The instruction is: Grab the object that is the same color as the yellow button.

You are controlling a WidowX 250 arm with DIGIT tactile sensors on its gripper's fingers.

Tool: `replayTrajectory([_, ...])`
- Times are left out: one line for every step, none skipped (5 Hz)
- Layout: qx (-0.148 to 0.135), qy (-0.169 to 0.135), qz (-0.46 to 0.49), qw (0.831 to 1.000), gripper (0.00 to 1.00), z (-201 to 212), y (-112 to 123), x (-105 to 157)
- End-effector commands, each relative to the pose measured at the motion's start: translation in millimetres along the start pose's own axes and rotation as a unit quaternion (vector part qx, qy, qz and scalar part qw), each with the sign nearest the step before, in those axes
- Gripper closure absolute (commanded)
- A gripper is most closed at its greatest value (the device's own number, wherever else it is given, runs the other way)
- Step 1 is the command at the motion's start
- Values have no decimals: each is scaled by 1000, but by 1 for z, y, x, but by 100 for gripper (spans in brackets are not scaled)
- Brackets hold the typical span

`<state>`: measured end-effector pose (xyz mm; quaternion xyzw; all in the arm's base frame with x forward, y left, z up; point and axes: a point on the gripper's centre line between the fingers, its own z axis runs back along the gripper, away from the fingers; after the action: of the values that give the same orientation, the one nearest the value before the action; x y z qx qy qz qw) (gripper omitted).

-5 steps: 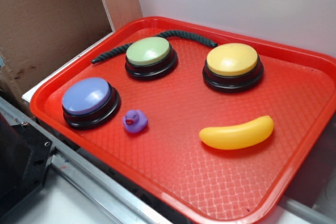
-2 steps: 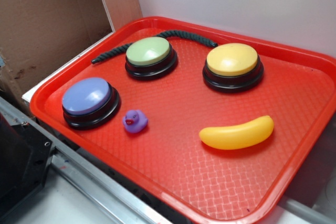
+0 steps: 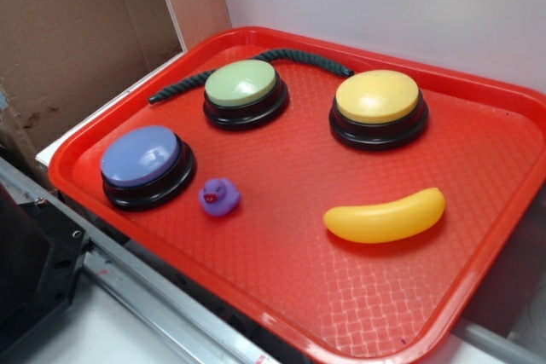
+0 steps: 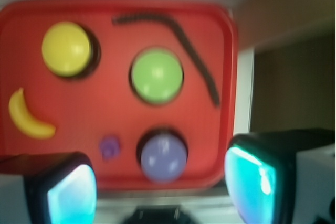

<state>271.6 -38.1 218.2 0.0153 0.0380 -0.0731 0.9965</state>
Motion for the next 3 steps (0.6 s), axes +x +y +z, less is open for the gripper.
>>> replayTrajectory([3,-16,-165,986,0,-10,-90,31])
replayTrajectory([6,-16,-209,978,0,-22,-114,14])
replayTrajectory([-5,-20,-239,971,0,-30,-129,-3])
